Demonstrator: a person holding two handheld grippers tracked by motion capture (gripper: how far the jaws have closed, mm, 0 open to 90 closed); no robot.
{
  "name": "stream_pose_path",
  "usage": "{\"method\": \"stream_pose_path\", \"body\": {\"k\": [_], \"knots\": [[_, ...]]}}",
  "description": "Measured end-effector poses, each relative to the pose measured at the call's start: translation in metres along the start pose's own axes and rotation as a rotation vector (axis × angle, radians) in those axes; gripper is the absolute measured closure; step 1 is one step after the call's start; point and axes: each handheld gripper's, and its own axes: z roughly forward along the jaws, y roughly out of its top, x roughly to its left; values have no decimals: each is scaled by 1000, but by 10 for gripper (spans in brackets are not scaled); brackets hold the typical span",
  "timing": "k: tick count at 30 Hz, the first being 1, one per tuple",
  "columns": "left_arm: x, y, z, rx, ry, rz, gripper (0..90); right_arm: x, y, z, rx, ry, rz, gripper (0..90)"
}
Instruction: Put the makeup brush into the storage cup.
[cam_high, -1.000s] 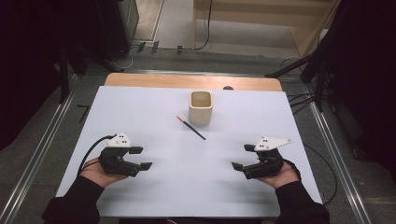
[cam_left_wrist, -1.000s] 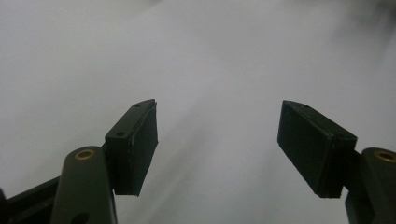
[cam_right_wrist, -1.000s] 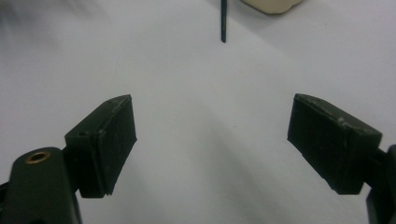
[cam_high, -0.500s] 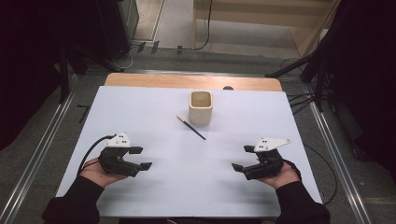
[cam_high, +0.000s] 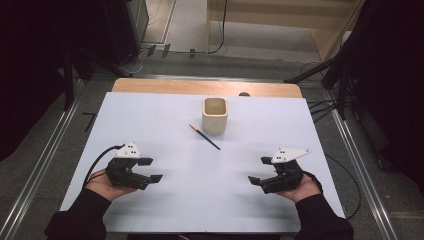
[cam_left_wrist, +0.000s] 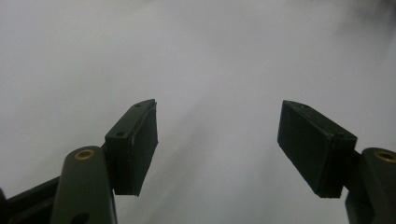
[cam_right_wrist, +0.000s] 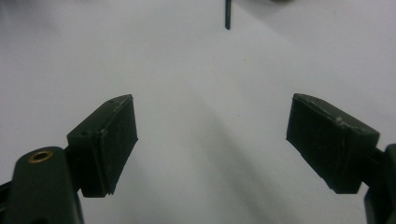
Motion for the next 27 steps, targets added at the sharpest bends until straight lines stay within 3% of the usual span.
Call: {"method": "stream_pose_path", "body": {"k": [15,27], "knots": [[0,0,0,0,-1,-2,292,-1,0,0,-18,-6,18,170],[0,0,0,-2,-1,-5,291,-3,3,0,-56,-33,73,163]]}}
